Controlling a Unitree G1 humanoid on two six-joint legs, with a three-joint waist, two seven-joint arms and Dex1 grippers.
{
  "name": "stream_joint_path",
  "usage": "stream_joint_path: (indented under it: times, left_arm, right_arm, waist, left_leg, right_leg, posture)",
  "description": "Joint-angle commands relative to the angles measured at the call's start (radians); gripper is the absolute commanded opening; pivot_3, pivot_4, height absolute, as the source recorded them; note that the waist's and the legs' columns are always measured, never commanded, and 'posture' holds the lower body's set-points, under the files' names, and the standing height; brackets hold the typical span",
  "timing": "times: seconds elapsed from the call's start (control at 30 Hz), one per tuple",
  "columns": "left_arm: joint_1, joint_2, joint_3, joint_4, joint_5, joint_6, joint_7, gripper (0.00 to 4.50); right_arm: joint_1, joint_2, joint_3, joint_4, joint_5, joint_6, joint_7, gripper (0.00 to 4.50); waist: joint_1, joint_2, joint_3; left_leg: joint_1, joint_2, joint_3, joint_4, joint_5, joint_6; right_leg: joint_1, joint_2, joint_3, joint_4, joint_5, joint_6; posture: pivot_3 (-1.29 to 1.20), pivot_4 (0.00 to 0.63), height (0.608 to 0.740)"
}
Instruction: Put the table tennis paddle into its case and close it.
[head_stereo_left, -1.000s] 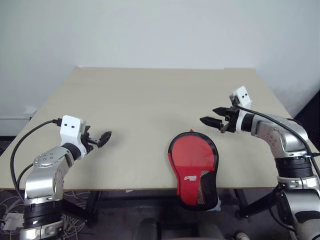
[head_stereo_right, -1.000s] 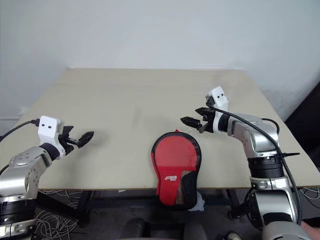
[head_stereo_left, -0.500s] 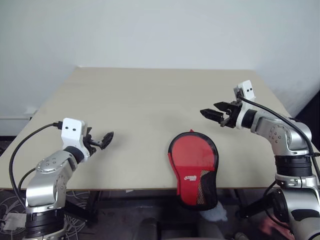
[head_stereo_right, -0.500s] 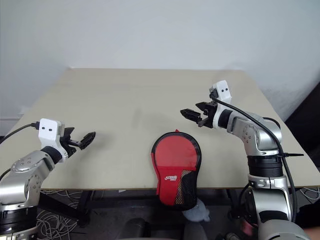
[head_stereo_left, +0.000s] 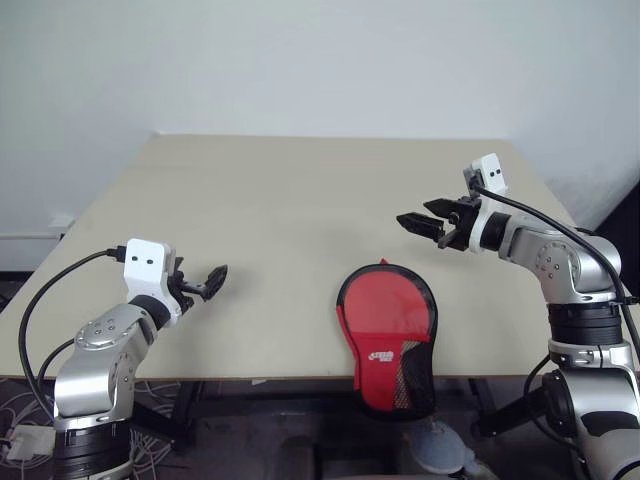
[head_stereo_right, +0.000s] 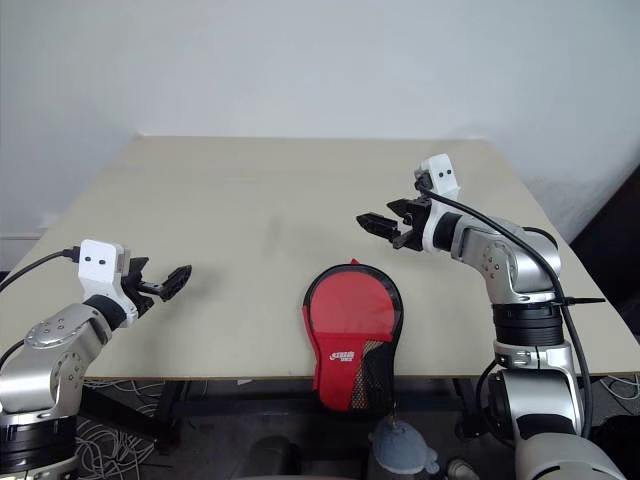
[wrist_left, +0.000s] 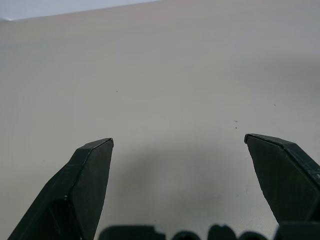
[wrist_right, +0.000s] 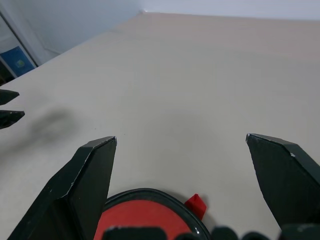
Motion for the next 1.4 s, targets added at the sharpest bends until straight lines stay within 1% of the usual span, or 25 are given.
stream_joint_path:
  times: [0.03, 0.9, 1.1, 1.2, 1.4]
  left_arm:
    - [-0.007, 0.008, 0.02, -0.019, -0.01, -0.024, -0.001, 4.47]
    - [0.022, 0.012, 0.036, -0.04, -0.017, -0.018, 0.006, 4.47]
    - [0.0, -0.016, 0.035, -0.035, -0.019, -0.032, 0.03, 4.47]
    - [0.023, -0.031, 0.023, -0.035, -0.014, -0.035, 0.029, 4.47]
    - [-0.002, -0.018, 0.008, -0.014, -0.013, -0.031, 0.011, 4.47]
  right_arm:
    - [-0.014, 0.004, -0.019, -0.034, 0.024, 0.0, -0.002, 4.5]
    - [-0.031, 0.024, -0.016, -0.008, 0.035, 0.007, 0.001, 4.5]
    - [-0.063, 0.021, -0.009, 0.039, 0.024, -0.013, 0.017, 4.5]
    - [-0.087, 0.018, -0.01, 0.056, 0.023, -0.018, 0.021, 4.5]
    - [-0.052, 0.011, -0.027, 0.018, 0.033, -0.001, 0.004, 4.5]
  waist:
    - [0.0, 0.0, 0.0]
    - [0.0, 0.0, 0.0]
    - [0.0, 0.0, 0.0]
    - [0.0, 0.0, 0.0]
    - [0.001, 0.0, 0.0]
  left_leg:
    - [0.0, 0.0, 0.0, 0.0, 0.0, 0.0]
    - [0.0, 0.0, 0.0, -0.002, 0.0, 0.0]
    - [0.0, 0.0, 0.0, -0.002, 0.0, 0.0]
    - [0.0, 0.0, 0.0, -0.001, 0.0, 0.0]
    - [0.0, 0.0, 0.0, -0.001, 0.0, 0.0]
  right_leg:
    - [0.0, 0.0, 0.0, 0.0, 0.0, 0.0]
    - [-0.001, 0.001, 0.0, 0.0, 0.0, 0.0]
    - [0.0, 0.001, 0.0, 0.0, 0.0, 0.0]
    - [-0.001, 0.001, 0.0, 0.0, 0.0, 0.0]
    - [0.0, 0.001, 0.0, 0.0, 0.0, 0.0]
  posture:
    - [0.0, 0.0, 0.74]
    - [0.0, 0.0, 0.74]
    - [0.0, 0.0, 0.74]
    - [0.0, 0.0, 0.74]
    - [0.0, 0.0, 0.74]
